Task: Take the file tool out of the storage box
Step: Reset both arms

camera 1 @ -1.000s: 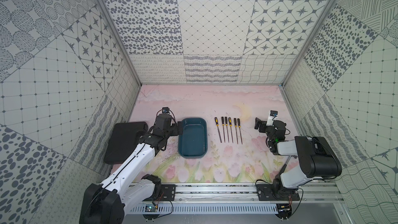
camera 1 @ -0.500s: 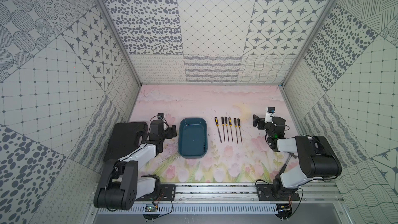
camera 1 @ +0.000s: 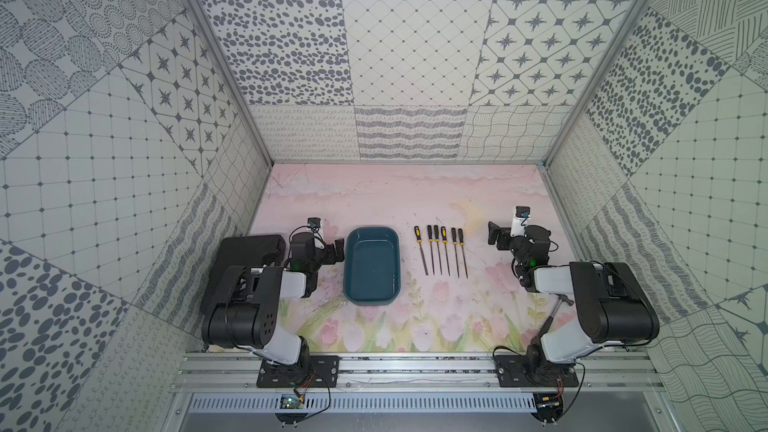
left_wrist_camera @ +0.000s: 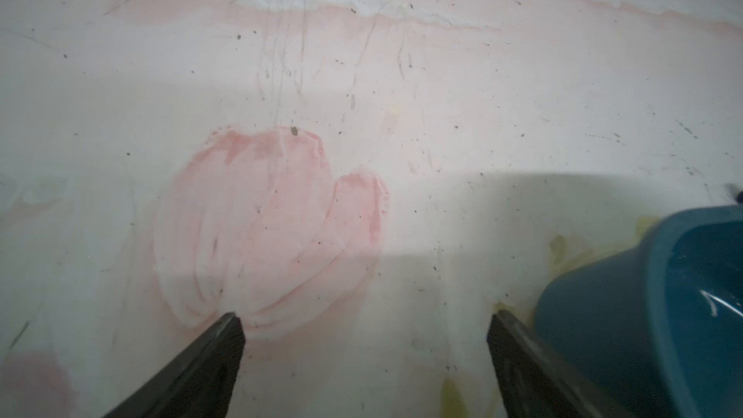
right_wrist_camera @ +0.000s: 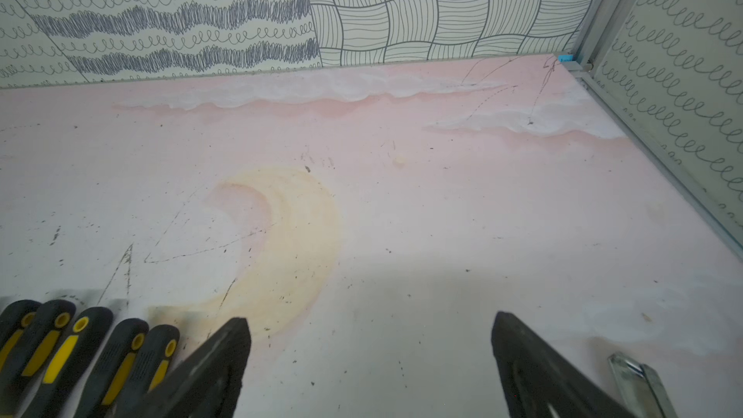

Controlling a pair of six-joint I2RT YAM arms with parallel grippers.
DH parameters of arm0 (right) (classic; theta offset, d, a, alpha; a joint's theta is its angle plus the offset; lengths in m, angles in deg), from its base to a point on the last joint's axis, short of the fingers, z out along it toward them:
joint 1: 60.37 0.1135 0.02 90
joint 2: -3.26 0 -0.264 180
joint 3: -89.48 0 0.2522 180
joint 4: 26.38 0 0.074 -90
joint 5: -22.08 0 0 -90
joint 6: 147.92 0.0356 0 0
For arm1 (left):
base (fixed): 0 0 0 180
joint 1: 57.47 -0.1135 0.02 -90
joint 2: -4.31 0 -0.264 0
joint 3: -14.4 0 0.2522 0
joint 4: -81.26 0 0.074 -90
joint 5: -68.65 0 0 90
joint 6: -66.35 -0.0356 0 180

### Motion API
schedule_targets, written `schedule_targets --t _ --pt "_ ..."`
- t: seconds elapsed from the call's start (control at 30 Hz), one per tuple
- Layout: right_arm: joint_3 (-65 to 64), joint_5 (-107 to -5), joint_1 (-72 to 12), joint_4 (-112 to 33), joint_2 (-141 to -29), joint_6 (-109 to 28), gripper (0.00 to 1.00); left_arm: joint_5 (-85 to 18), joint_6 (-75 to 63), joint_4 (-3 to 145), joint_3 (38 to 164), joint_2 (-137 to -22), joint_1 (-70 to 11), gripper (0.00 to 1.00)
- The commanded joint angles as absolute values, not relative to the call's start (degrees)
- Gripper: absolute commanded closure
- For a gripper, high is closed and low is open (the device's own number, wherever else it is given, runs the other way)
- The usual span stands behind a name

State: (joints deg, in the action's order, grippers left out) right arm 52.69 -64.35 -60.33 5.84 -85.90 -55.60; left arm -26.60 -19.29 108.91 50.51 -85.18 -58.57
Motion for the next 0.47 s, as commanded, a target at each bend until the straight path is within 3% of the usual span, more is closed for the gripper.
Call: schedule_targets --t 0.0,0.43 --pt "51.9 -64.5 -60.0 7.3 -85.9 -56.2 0.02 -27.8 -20.9 114.4 52.0 -85.5 -57.7 0.01" --pt "51.8 -66.2 -59.0 7.1 -85.9 -56.7 0.02 -27.6 -20.9 115.6 51.7 -85.7 -57.6 0.01"
